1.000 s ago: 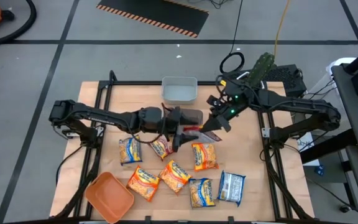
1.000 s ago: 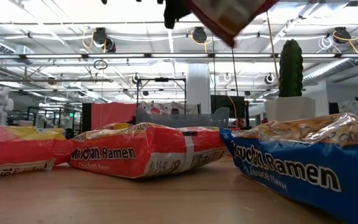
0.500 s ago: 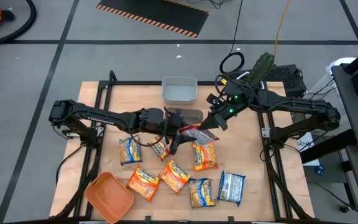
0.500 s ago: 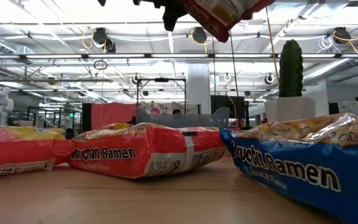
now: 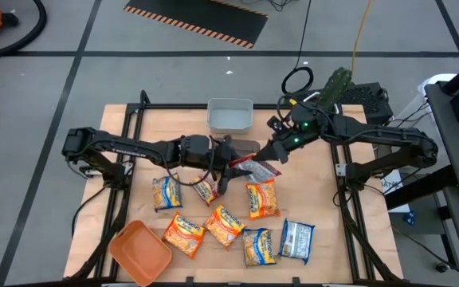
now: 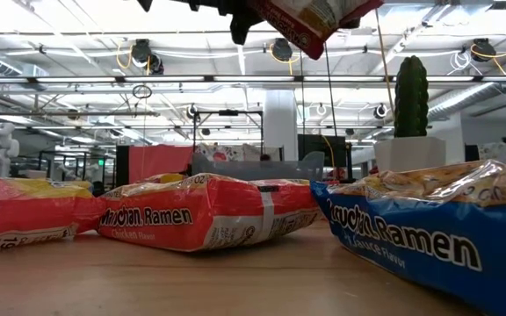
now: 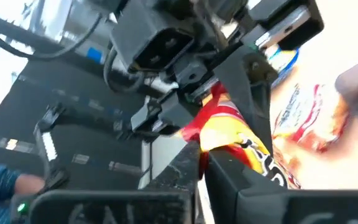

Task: Sort Maruchan noodles
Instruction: Put the right red noodle pack into the gray bin

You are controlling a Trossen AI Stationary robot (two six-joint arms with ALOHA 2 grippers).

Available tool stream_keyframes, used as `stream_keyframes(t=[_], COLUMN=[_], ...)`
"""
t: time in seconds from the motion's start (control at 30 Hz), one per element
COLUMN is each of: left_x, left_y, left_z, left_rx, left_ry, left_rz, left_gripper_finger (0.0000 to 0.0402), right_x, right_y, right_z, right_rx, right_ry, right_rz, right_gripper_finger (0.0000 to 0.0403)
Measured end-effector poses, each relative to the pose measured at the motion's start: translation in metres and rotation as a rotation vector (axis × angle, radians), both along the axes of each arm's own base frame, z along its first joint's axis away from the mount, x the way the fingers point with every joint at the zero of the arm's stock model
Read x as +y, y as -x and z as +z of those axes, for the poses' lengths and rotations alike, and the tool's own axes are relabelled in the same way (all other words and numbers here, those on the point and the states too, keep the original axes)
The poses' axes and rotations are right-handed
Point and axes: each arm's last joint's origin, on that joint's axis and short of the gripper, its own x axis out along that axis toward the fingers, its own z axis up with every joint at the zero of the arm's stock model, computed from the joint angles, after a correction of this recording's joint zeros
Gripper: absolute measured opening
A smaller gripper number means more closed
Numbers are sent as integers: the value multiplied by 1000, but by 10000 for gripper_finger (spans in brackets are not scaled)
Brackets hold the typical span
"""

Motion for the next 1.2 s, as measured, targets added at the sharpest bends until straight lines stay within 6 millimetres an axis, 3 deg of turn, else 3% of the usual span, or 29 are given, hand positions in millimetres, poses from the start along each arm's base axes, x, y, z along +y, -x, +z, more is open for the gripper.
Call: stream_keyframes(t=[0.27,0.5,0.77,1.07,1.2], left_x=[15,27,36,46,58], left_y=[23,58,91,106,109], left_z=[20,38,59,79,90], left_rx=[27,113,115,29,-10], left_ry=[-38,-115,-170,-359,-365], left_rz=[26,59,158,344,425], left_gripper_finger=[130,131,131,131,131], right_x=[-1,-4,-4,-8,-11], right_y=[27,49,52,52,54], right_z=[20,28,28,26,26], right_rx=[-45,-37,-29,-13,-10], right_ry=[30,123,152,230,261], right_rz=[-214,-454,-473,-488,-492], right_gripper_finger=[84,97,98,98,98])
